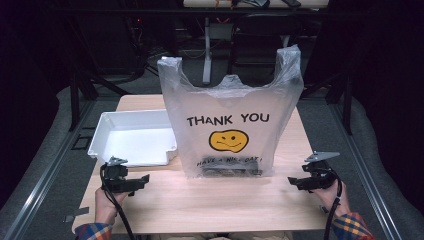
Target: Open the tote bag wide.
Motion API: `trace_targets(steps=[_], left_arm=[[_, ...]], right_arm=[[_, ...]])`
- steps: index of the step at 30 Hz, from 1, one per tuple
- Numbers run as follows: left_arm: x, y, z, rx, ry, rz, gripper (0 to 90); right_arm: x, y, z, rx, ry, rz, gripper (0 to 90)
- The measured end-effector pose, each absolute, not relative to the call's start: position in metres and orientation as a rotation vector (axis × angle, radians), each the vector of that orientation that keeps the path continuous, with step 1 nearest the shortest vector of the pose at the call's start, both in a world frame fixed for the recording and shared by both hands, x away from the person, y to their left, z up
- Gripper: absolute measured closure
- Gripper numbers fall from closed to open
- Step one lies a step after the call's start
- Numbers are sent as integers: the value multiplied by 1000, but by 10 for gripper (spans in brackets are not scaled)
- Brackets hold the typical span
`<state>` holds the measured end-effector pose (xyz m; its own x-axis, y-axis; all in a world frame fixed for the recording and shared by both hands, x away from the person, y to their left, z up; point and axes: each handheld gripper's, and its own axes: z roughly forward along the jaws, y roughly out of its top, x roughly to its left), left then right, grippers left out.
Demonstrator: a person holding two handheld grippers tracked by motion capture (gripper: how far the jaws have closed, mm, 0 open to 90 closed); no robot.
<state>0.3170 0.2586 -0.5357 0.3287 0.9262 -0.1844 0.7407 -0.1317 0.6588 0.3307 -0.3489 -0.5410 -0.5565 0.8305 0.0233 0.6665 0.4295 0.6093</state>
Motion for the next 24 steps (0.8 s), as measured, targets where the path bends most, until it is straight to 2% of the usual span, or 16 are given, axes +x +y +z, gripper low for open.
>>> trace_targets(steps=[13,24], left_arm=[[318,215,-517,1959,1315,325,122],[327,196,-514,1962,1245,286,129]], right_arm=[[324,-324,-528,1226,2418,934,286],[330,-316,-520,1215,2404,959,303]])
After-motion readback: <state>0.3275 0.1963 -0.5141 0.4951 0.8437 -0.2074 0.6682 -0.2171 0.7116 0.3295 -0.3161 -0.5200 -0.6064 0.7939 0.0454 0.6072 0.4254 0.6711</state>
